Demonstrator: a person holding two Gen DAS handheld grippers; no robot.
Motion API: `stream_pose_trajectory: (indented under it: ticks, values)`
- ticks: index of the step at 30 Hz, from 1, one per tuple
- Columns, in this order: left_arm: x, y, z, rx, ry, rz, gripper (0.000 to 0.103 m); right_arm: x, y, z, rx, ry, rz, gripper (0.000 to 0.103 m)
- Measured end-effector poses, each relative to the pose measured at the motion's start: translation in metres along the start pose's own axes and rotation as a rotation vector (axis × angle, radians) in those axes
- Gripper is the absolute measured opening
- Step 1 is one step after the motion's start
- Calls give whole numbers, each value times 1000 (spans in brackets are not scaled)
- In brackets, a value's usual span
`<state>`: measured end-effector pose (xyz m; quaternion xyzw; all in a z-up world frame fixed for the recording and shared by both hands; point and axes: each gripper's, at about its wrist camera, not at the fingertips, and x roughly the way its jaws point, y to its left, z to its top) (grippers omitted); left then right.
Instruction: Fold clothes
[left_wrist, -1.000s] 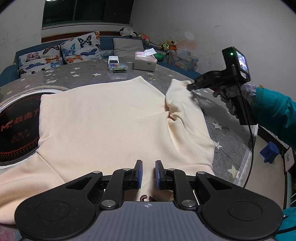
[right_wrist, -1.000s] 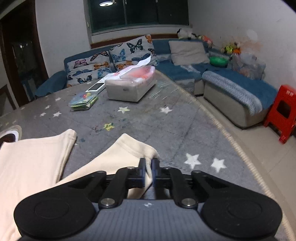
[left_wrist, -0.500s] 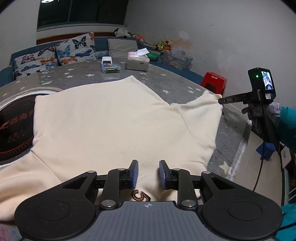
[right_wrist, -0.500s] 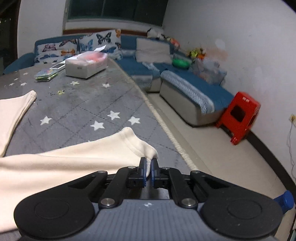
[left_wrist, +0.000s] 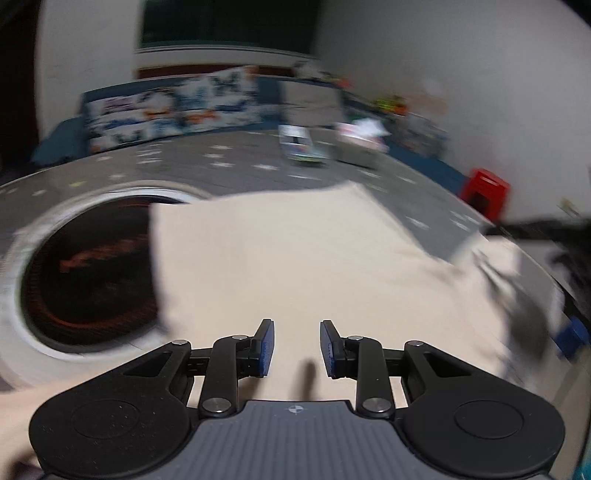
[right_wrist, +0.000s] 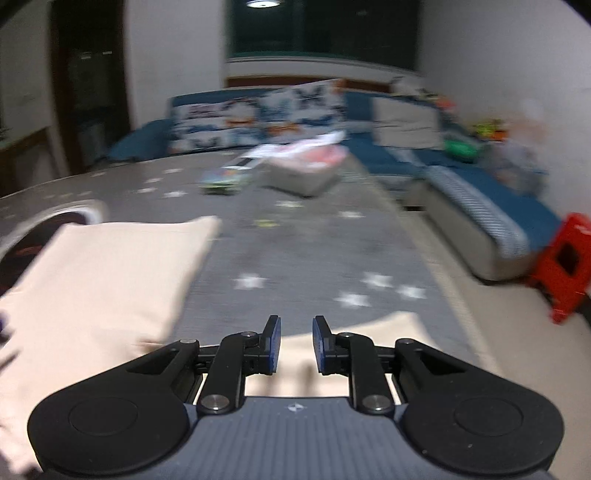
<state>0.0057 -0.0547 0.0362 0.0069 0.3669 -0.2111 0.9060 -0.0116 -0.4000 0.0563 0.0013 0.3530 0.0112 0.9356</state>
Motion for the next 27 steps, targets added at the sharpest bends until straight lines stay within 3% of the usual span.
stream_pose_trajectory:
  ticks: [5,9,17,18,19,21,27]
  values:
    - [31,37,29,-81,13,136,30,23,34,15,-38,25,124,18]
    - [59,51,46,-80,25,205,30,52,53,27,-39,69,175,18]
    - [101,75,71,-123,31,257,31,99,63,46,-32,118,168,17]
    - [103,76,73,-119,28,251,29,103,64,48,-34,119,166,16]
    - [105,77,75,-111,26,241,18,106,65,50,-37,119,164,15]
    - [108,77,78,-93,21,227,9,113,69,55,-54,115,164,10]
    - [111,82,78,-83,-24,341,7,134,84,71,-109,102,166,8]
